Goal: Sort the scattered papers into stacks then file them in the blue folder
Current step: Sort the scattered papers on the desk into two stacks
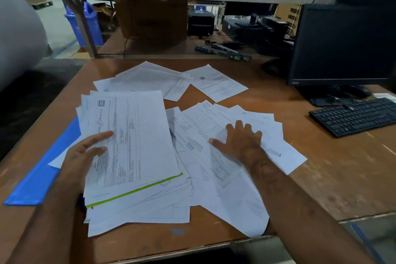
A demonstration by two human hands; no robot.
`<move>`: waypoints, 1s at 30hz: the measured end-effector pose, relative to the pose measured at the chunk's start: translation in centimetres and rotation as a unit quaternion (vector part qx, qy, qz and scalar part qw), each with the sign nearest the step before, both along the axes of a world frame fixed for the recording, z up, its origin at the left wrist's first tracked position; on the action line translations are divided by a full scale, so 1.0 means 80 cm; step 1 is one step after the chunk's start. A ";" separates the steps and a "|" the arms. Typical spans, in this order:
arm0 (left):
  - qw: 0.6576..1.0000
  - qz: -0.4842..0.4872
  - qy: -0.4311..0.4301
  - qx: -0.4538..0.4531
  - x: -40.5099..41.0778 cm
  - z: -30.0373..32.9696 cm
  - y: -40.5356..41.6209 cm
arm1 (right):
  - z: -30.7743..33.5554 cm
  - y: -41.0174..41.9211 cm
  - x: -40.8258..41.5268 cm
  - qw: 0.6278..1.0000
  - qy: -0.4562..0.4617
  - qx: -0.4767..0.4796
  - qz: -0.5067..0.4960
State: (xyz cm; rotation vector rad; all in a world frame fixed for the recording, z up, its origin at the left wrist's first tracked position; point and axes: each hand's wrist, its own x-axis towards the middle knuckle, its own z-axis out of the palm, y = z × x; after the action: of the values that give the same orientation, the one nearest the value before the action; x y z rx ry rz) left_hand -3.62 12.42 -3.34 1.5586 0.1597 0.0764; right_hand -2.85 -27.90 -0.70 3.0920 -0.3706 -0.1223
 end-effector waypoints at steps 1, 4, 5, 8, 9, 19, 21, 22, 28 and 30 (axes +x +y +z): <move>1.000 0.002 0.001 -0.004 -0.002 0.004 -0.003 | 0.000 0.001 -0.004 1.000 -0.005 0.000 -0.005; 1.000 0.006 0.004 -0.011 -0.008 0.012 -0.011 | -0.003 0.005 -0.010 1.000 -0.010 0.000 -0.026; 1.000 0.006 0.006 -0.014 -0.009 0.013 -0.011 | -0.003 0.007 -0.012 0.999 -0.011 -0.003 -0.033; 1.000 0.001 0.005 -0.009 -0.009 0.013 -0.011 | -0.002 0.013 -0.016 0.998 -0.026 -0.021 -0.060; 1.000 0.000 0.003 -0.005 -0.009 0.013 -0.012 | -0.001 0.014 -0.018 0.997 -0.036 -0.026 -0.066; 0.999 -0.022 -0.034 0.012 -0.007 0.027 -0.018 | 0.001 -0.009 -0.027 0.991 -0.068 0.046 -0.103; 0.998 -0.044 -0.051 -0.003 0.006 0.035 -0.019 | 0.008 -0.025 -0.021 0.987 -0.060 0.100 -0.107; 0.997 -0.056 -0.052 -0.016 0.011 0.037 -0.021 | 0.011 -0.032 -0.017 0.987 -0.050 0.114 -0.105; 0.994 -0.084 -0.053 0.045 0.024 0.008 -0.037 | 0.010 -0.060 0.004 0.955 -0.069 0.285 -0.055; 0.996 -0.078 -0.041 0.024 0.028 0.002 -0.032 | 0.014 -0.075 0.010 0.934 -0.108 0.341 -0.014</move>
State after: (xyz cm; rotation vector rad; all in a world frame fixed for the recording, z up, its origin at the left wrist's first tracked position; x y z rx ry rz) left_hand -1.38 9.83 -3.18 1.6075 -0.0293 0.0206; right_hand -2.05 -33.89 0.38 3.8056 -0.4588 0.1215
